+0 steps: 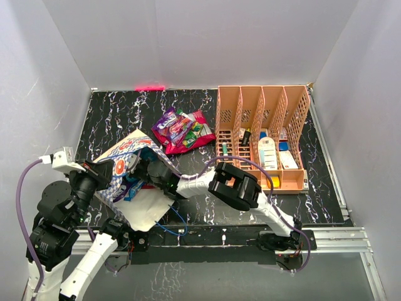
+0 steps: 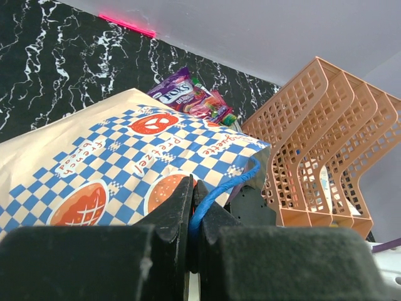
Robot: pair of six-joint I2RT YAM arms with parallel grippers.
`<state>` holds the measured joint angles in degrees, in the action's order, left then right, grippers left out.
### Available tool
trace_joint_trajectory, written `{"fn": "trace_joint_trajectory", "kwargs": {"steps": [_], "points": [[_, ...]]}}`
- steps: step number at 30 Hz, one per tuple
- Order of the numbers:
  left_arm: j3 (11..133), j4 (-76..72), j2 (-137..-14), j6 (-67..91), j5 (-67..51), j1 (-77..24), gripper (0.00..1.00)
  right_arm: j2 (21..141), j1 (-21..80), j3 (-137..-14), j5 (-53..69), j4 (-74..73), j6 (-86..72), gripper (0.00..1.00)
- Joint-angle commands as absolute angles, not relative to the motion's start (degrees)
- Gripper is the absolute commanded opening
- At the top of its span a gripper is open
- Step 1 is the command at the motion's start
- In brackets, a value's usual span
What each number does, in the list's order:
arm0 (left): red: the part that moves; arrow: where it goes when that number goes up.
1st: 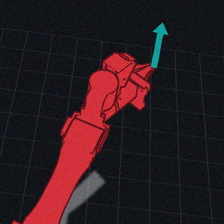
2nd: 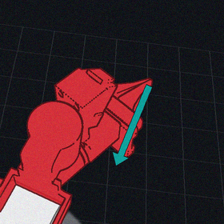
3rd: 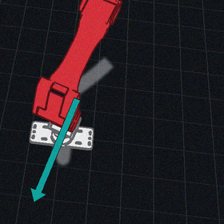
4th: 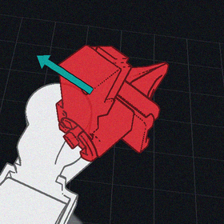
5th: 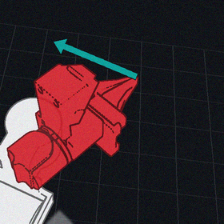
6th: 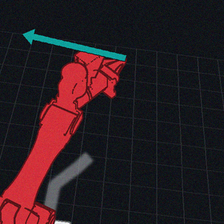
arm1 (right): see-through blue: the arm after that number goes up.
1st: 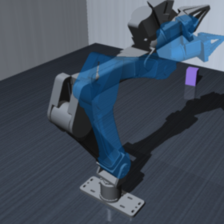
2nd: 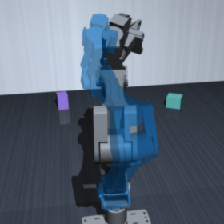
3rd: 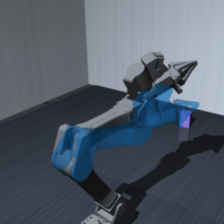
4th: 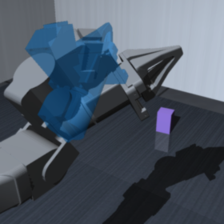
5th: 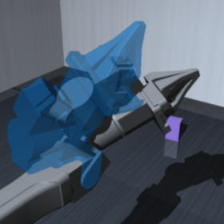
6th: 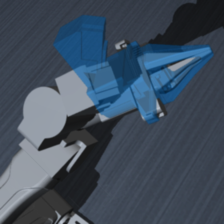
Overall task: Take the snacks out of the paper bag
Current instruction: Take out the snack from the paper bag.
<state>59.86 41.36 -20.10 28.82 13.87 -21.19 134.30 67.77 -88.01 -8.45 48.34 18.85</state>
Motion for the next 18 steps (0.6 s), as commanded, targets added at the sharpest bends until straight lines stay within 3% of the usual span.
{"fn": "trace_joint_trajectory", "kwargs": {"steps": [1,8,18], "points": [[59.0,39.2,-19.8,29.9,12.3,-21.3,0.00,127.5,68.2,-88.6,-4.1,63.6,18.8,0.07],[61.2,39.1,-19.9,29.9,14.7,-21.3,0.00,125.9,68.1,-88.6,-2.5,67.4,21.3,0.07],[65.0,32.0,-20.9,26.7,13.4,-21.3,0.00,123.9,68.4,-81.4,-3.5,62.0,20.3,0.07]]}}
